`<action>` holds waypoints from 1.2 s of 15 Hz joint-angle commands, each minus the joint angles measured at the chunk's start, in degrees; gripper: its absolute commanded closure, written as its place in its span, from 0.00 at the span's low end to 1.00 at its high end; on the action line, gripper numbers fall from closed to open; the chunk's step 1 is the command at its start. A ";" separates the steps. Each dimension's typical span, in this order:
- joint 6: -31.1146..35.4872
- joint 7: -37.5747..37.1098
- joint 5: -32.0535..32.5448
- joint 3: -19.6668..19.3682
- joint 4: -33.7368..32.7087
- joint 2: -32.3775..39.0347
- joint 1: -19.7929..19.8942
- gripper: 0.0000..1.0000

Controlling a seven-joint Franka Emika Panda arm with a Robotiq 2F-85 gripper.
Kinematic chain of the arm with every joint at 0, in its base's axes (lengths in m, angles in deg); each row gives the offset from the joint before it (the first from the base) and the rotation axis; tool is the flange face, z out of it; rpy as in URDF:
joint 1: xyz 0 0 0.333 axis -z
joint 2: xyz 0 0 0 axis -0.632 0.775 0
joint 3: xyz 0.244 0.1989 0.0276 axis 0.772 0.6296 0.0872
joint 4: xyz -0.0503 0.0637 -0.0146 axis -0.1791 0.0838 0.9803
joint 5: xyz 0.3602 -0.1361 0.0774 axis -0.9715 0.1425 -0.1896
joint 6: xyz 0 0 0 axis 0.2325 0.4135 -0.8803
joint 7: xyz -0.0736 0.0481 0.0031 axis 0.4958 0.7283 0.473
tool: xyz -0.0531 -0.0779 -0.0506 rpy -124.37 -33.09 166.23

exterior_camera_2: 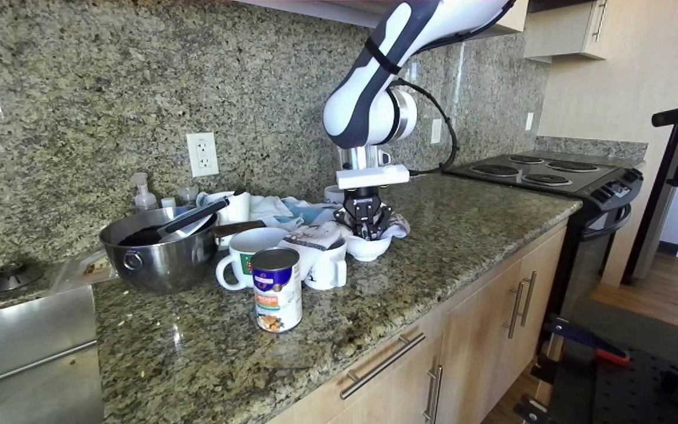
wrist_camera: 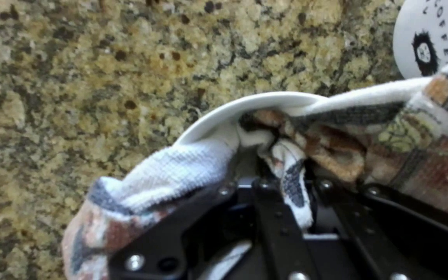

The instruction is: Use the towel to wipe in the white bowl

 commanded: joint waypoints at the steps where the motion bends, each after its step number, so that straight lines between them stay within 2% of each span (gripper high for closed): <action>1: -3.33 -5.40 2.25 -2.56 -1.81 0.99 -2.02 0.96; 5: 0.73 -14.38 5.42 -4.17 -1.27 1.71 -4.48 0.96; 8: 4.47 -15.81 5.29 -2.92 -1.31 2.39 -4.22 0.96; 11: 6.48 -9.53 1.74 0.19 -1.91 3.00 -1.64 0.96; 15: -0.70 4.91 -5.13 4.53 -4.77 3.77 3.29 0.96; 17: -5.93 7.08 -5.34 3.69 -6.73 4.52 3.43 0.96; 18: -7.98 5.12 -3.87 2.28 -7.12 4.67 2.40 0.96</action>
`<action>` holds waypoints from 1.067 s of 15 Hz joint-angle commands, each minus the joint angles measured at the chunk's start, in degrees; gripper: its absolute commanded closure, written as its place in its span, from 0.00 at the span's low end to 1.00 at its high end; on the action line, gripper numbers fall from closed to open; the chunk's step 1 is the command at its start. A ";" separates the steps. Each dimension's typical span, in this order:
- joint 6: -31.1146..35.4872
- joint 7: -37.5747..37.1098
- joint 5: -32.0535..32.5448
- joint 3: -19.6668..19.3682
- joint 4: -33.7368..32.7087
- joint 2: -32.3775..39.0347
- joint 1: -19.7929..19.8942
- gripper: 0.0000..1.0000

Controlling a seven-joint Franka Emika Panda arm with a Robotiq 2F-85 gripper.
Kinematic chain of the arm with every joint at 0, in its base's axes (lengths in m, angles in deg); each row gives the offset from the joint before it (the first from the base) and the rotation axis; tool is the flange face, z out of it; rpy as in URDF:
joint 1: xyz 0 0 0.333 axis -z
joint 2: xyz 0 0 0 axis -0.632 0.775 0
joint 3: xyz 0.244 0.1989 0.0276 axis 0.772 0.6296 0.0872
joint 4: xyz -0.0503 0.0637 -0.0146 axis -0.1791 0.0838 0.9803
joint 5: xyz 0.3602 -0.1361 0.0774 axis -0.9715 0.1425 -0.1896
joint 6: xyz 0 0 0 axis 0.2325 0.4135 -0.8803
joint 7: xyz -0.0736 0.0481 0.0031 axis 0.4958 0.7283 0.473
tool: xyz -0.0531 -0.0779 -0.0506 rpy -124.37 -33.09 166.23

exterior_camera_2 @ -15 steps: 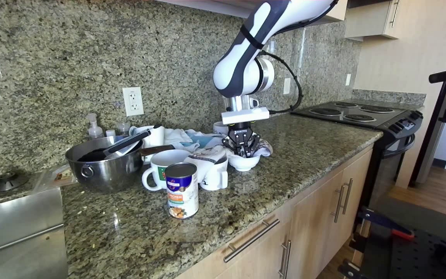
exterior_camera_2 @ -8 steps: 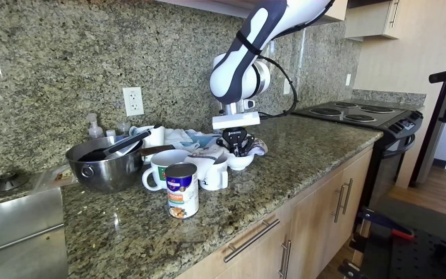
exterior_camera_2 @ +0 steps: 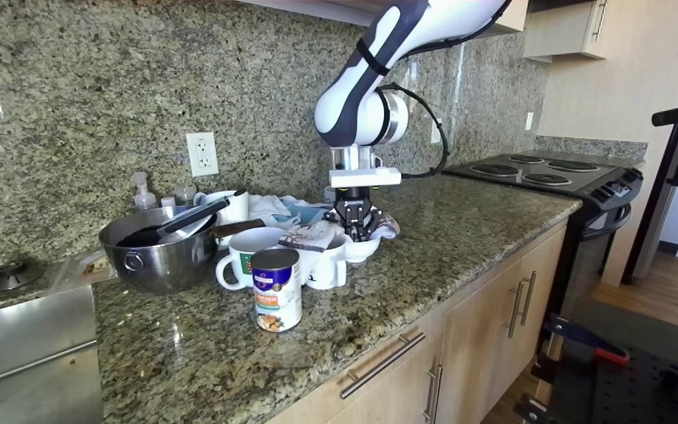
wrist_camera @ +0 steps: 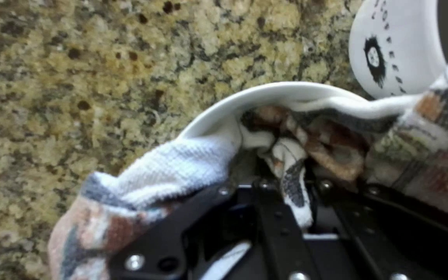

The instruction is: Use the towel to wipe in the white bowl

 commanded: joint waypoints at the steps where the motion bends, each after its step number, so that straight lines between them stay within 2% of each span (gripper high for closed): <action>1: -8.08 -0.18 0.89 -1.44 -3.88 2.22 -0.35 0.96; 3: -9.27 -4.41 3.02 -3.39 -4.28 2.53 -2.15 0.96; 6: -6.00 -12.73 6.91 -6.07 -3.30 2.48 -5.60 0.96; 10: -3.24 -20.36 10.73 -6.95 -2.98 2.51 -7.81 0.96; 13: -1.24 -20.88 10.57 -6.00 -2.83 2.34 -7.06 0.96; 16: -3.12 -15.25 7.85 -3.90 -4.00 2.75 -4.18 0.96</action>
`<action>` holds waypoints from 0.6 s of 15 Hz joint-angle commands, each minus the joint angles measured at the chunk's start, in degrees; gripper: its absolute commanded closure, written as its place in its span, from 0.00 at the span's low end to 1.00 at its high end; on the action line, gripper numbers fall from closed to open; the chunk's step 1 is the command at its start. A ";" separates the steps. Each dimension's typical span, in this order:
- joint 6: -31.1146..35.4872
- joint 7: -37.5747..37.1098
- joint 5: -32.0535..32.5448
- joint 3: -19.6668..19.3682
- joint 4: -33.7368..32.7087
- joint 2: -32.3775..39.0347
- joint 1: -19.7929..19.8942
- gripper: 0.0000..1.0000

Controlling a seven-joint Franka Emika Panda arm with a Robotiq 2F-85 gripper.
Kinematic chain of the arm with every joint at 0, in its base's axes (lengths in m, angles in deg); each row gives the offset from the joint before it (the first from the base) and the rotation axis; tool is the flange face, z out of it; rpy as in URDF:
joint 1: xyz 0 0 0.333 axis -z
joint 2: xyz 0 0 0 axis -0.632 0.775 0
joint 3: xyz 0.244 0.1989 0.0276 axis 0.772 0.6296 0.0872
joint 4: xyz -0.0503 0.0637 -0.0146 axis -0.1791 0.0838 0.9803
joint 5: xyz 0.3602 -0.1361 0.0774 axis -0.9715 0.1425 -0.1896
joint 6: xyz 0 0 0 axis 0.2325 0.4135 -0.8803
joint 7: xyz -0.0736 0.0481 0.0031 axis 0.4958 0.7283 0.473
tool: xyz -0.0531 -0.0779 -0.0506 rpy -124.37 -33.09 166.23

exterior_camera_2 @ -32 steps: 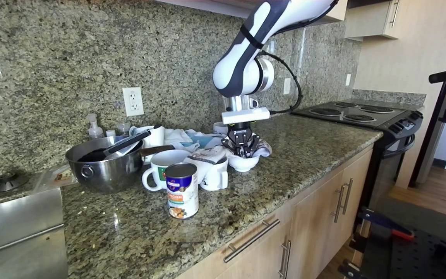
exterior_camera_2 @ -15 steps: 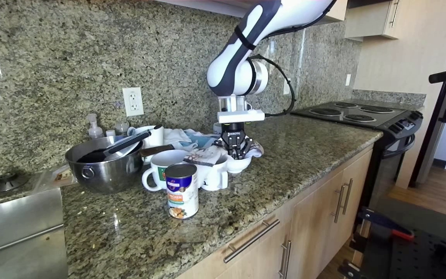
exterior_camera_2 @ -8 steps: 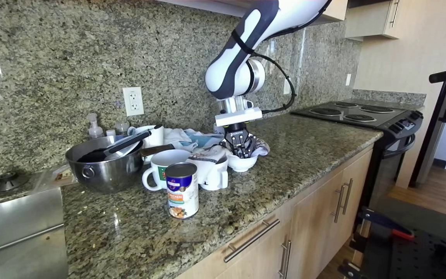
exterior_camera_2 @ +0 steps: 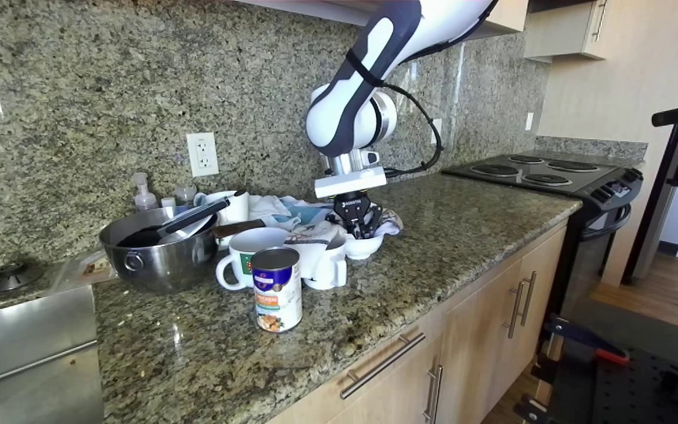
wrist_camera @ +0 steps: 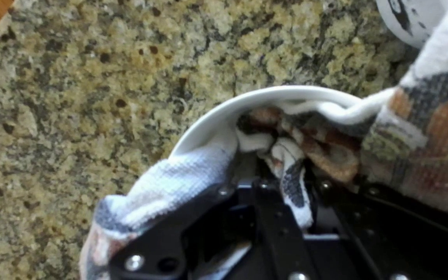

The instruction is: Use the towel to wipe in the white bowl

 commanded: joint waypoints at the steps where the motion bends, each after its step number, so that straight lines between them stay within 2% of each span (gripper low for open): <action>1: -1.14 6.50 -3.18 2.77 -1.59 1.07 3.83 0.96; 4: -3.15 11.74 -5.99 3.45 -2.78 1.60 5.74 0.96; 9: -2.78 10.33 -5.22 1.98 -2.15 1.09 4.88 0.96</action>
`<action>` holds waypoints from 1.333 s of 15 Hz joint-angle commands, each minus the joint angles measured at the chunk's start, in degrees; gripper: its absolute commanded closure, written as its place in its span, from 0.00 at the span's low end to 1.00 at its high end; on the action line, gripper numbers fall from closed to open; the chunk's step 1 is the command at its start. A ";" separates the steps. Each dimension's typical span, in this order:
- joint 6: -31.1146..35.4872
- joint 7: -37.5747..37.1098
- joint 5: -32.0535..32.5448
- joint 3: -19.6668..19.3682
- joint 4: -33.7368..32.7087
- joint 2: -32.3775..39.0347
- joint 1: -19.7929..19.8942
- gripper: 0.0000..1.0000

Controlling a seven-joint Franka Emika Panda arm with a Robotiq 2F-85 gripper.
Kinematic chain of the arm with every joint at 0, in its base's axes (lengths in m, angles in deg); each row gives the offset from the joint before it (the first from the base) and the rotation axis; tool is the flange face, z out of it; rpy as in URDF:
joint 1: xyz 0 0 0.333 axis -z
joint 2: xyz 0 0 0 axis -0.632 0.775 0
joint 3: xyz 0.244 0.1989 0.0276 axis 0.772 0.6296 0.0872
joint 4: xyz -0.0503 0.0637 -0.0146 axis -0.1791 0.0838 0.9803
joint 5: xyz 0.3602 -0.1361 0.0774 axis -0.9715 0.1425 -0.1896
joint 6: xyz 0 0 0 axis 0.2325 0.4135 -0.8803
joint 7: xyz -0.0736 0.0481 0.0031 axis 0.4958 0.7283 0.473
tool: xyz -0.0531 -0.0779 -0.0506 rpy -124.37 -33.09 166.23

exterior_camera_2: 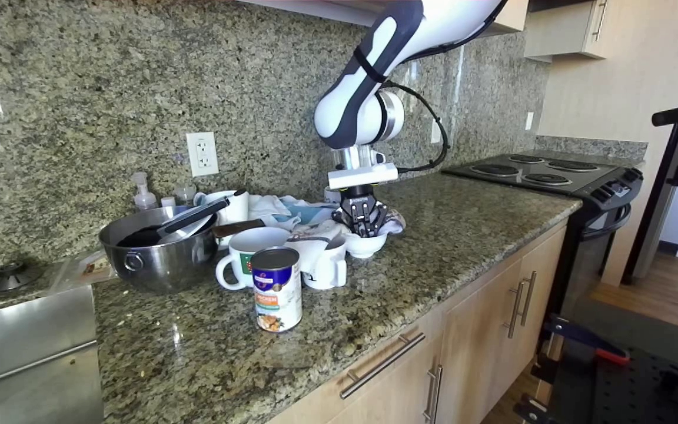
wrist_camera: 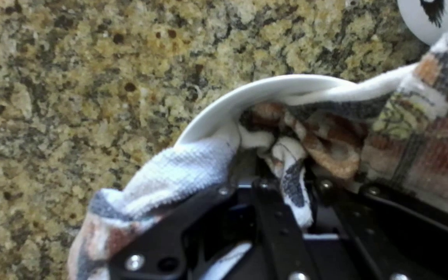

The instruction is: Use the towel to wipe in the white bowl

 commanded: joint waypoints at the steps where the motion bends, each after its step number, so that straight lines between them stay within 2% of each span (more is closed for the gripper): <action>1: -0.54 -0.18 -0.24 -0.40 -0.24 0.13 -0.46 0.96; 8: -0.42 0.55 0.32 -0.39 2.47 -4.07 -1.03 0.96; 20: -5.05 0.02 4.57 -0.17 3.32 -15.23 -2.46 0.96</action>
